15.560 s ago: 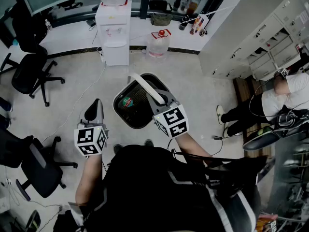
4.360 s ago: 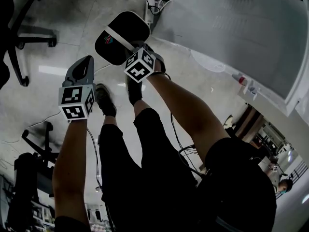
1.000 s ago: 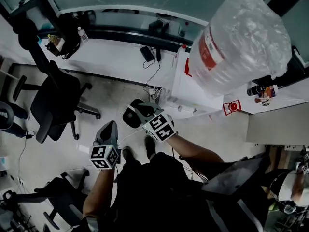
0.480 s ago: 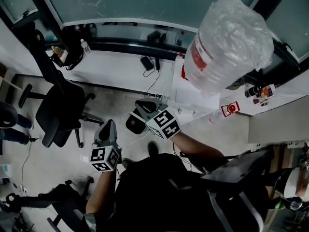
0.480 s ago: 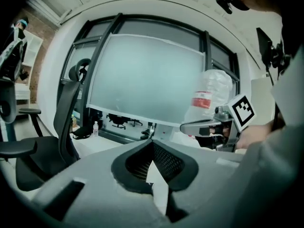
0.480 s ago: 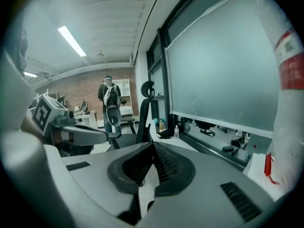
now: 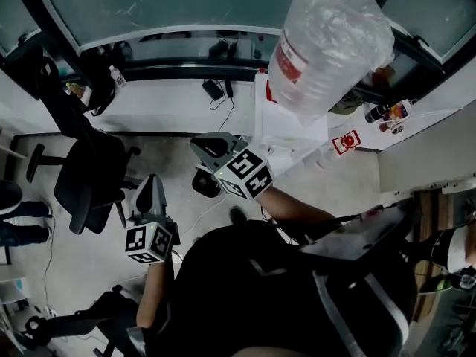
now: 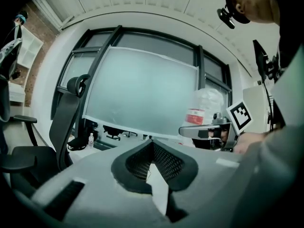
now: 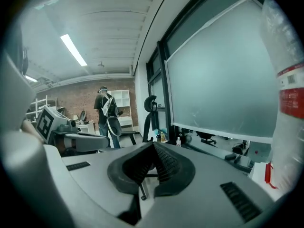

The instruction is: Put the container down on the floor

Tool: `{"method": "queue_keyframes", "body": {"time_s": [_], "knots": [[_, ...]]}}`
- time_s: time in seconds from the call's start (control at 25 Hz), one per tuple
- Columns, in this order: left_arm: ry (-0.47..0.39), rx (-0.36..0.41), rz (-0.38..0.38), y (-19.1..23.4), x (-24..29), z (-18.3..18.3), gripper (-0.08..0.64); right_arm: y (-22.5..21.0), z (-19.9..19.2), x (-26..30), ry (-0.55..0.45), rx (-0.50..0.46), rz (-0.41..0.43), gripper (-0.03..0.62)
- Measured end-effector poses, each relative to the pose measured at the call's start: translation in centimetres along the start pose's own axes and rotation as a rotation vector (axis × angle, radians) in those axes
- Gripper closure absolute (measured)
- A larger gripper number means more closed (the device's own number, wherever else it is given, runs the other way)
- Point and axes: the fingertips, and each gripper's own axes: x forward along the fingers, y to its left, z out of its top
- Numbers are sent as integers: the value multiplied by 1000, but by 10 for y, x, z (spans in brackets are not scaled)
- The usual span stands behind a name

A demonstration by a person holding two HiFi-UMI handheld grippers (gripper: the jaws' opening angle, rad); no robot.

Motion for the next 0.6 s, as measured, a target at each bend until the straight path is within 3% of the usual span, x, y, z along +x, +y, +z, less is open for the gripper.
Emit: {"method": "queue_keyframes", "body": {"time_s": [0.6], "knots": [[-21, 54, 27, 31, -27, 28, 549, 27, 12, 7, -21, 26, -32, 583]]}}
